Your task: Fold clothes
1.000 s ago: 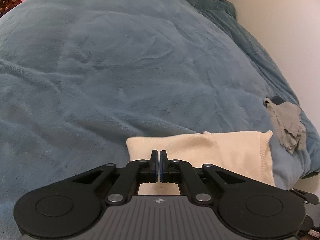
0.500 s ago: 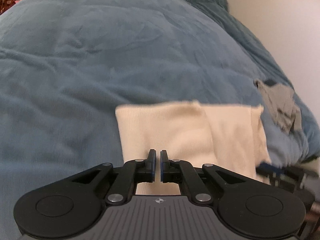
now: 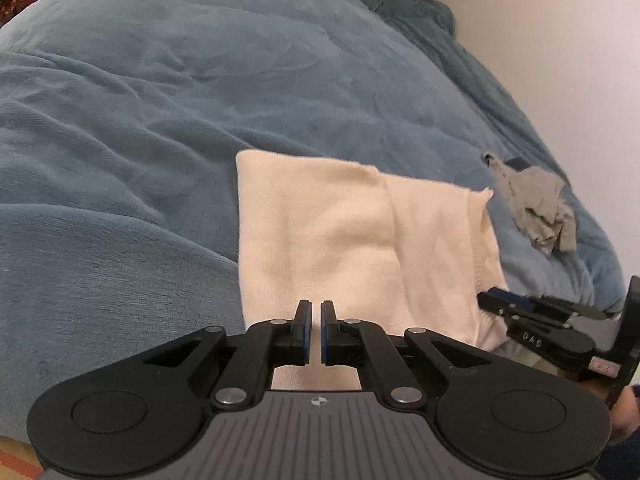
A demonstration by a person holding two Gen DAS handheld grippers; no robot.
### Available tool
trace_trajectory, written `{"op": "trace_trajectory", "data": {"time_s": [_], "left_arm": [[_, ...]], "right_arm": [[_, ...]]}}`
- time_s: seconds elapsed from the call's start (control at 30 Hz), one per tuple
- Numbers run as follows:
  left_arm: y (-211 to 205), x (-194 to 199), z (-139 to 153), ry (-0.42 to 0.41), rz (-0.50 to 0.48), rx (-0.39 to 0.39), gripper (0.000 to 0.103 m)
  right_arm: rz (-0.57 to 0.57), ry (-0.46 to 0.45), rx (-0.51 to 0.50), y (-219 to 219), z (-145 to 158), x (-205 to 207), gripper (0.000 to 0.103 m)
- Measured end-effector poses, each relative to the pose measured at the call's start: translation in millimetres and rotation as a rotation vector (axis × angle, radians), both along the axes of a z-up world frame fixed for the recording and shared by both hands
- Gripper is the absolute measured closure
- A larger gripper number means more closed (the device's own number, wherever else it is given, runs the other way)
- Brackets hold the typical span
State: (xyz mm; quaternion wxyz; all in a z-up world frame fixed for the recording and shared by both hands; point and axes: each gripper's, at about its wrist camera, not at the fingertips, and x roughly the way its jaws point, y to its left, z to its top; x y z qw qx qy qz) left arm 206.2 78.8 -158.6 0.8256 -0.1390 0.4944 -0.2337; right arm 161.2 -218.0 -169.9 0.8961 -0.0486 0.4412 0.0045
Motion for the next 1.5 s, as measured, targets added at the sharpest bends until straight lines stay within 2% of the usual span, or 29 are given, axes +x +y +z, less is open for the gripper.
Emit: {"op": "trace_trajectory", "data": {"time_s": [0.1,0.3,0.43,0.6,0.73,0.83,0.93,1.1,1.2,1.3,1.4,1.5], "left_arm": [[2,-3,-9,0.011,-0.001,0.008,0.101],[-10,-24,-20,0.043,-0.065,0.009,0.101],[-15,-37,-24,0.044,-0.088,0.014,0.101],[-10,-39,-25,0.037,-0.055,-0.015,0.101],[-8,-47,-13,0.000,-0.056,-0.024,0.101],[-1,-49,-3,-0.032,-0.059,-0.023,0.101],[5,-48,-1,-0.047,-0.056,-0.004,0.101],[3,-48,-42,0.063,-0.106,0.032,0.101],[4,-57,-65,0.092,-0.085,0.132,0.101],[19,-66,-62,0.104,-0.066,0.054,0.101],[34,-72,-36,0.059,-0.063,-0.044,0.101],[40,-70,-12,-0.001,-0.062,-0.110,0.100]], "right_arm": [[0.000,-0.001,0.002,0,1,-1,0.085],[0.002,0.000,-0.006,1,2,-1,0.085],[0.021,-0.022,0.004,6,16,-9,0.084],[0.122,-0.052,0.048,32,36,-24,0.085],[0.230,-0.065,0.127,67,45,-29,0.085],[0.318,-0.039,0.164,99,36,-25,0.085],[0.350,0.002,0.173,120,18,-19,0.085],[0.344,0.056,0.159,119,-17,-17,0.090],[0.330,0.064,0.183,113,-24,-16,0.091],[0.334,0.065,0.189,110,-24,-15,0.091],[0.341,0.067,0.184,111,-25,-16,0.091],[0.339,0.074,0.192,109,-24,-15,0.091]]}}
